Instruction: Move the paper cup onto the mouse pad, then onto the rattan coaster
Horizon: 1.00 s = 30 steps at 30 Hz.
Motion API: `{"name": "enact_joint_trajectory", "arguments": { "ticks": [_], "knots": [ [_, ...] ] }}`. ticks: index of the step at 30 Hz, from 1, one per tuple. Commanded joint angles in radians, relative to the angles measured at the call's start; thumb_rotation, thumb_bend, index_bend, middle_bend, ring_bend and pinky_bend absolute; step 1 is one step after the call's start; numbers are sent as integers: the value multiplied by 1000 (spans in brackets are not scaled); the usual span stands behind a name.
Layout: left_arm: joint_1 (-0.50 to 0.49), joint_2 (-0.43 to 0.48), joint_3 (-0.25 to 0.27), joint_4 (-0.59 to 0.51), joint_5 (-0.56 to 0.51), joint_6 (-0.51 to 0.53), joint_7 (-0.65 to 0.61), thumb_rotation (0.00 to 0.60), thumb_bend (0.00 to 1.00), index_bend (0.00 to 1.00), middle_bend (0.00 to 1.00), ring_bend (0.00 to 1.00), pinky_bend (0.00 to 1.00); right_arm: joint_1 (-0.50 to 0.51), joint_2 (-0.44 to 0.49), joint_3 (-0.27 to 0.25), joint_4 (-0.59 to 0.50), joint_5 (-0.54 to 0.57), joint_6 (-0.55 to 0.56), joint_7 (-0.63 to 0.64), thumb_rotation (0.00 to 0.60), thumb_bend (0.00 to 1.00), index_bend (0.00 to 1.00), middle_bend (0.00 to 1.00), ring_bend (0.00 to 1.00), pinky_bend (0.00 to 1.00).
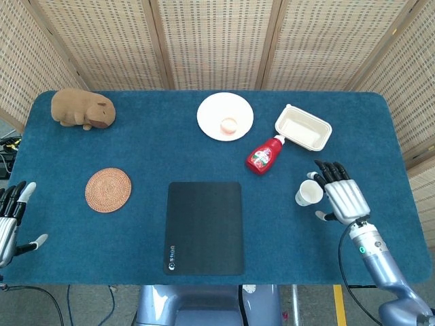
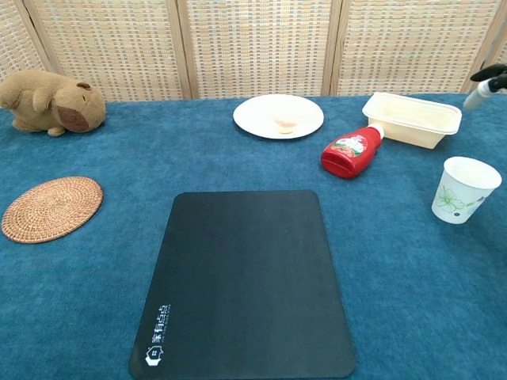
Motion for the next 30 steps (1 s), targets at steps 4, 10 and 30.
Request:
{"name": "enact_joint_trajectory", "arguments": {
  "ticks": [4, 10, 30],
  "knots": [
    [-1, 1, -1, 3, -1, -1, -9, 600, 138, 0, 0, 0, 0, 61, -37, 16, 17, 120, -75, -74, 600, 47, 199, 0, 0, 0],
    [-1, 3, -1, 5, -1, -2, -16, 600, 138, 0, 0, 0, 0, 95, -60, 7, 40, 195, -103, -129, 600, 48, 200, 0, 0, 0],
    [-3, 4, 3, 2, 4, -7, -8, 600, 138, 0, 0, 0, 0, 169, -108, -35, 139, 352, -172, -170, 600, 48, 199, 0, 0, 0]
  ]
}}
